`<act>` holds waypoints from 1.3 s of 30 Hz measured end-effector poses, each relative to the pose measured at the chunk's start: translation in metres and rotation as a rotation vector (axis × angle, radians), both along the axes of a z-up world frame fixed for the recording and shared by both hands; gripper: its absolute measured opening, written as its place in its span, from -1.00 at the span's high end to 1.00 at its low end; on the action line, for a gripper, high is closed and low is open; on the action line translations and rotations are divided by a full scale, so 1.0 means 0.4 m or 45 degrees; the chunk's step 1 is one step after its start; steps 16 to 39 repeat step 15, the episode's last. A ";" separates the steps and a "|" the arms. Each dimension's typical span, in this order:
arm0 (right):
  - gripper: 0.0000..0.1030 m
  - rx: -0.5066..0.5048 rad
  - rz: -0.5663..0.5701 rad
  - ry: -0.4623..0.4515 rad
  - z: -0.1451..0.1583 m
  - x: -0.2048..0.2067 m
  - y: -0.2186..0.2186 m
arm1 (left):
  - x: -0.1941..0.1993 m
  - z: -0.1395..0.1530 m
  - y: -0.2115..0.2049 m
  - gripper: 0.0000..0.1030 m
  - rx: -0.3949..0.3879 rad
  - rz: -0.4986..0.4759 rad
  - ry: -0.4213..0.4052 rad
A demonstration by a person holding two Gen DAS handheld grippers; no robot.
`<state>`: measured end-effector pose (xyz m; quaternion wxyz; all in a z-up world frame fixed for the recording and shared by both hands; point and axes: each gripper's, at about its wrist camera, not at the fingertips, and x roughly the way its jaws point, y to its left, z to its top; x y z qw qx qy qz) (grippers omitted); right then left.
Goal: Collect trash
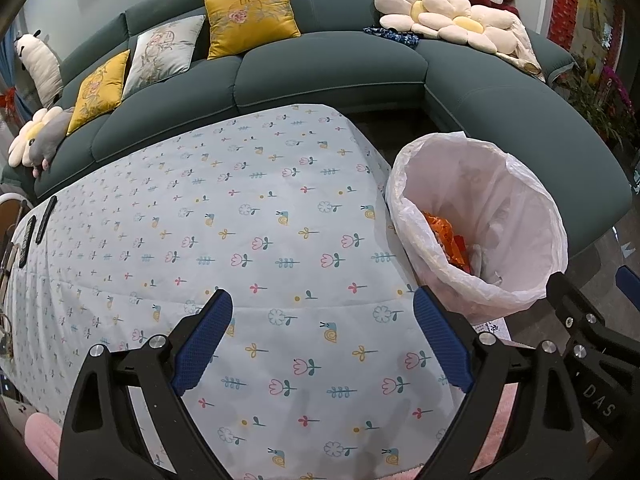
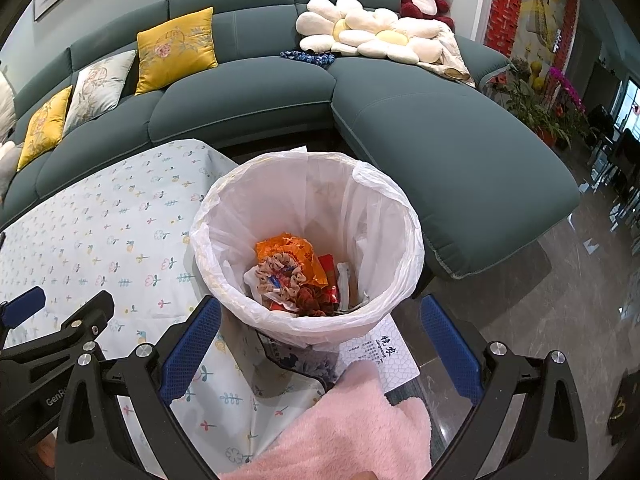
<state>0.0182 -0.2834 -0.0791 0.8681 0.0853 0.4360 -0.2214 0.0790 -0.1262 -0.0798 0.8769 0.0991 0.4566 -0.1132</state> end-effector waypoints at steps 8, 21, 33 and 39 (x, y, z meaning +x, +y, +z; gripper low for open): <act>-0.87 0.003 -0.001 0.001 0.001 -0.001 -0.001 | -0.003 -0.003 -0.004 -0.70 0.001 -0.010 0.005; -0.87 0.012 -0.011 0.004 -0.005 -0.005 -0.008 | -0.007 -0.003 -0.010 -0.70 -0.008 -0.046 -0.012; -0.87 0.012 -0.011 0.004 -0.005 -0.005 -0.008 | -0.007 -0.003 -0.010 -0.70 -0.008 -0.046 -0.012; -0.87 0.012 -0.011 0.004 -0.005 -0.005 -0.008 | -0.007 -0.003 -0.010 -0.70 -0.008 -0.046 -0.012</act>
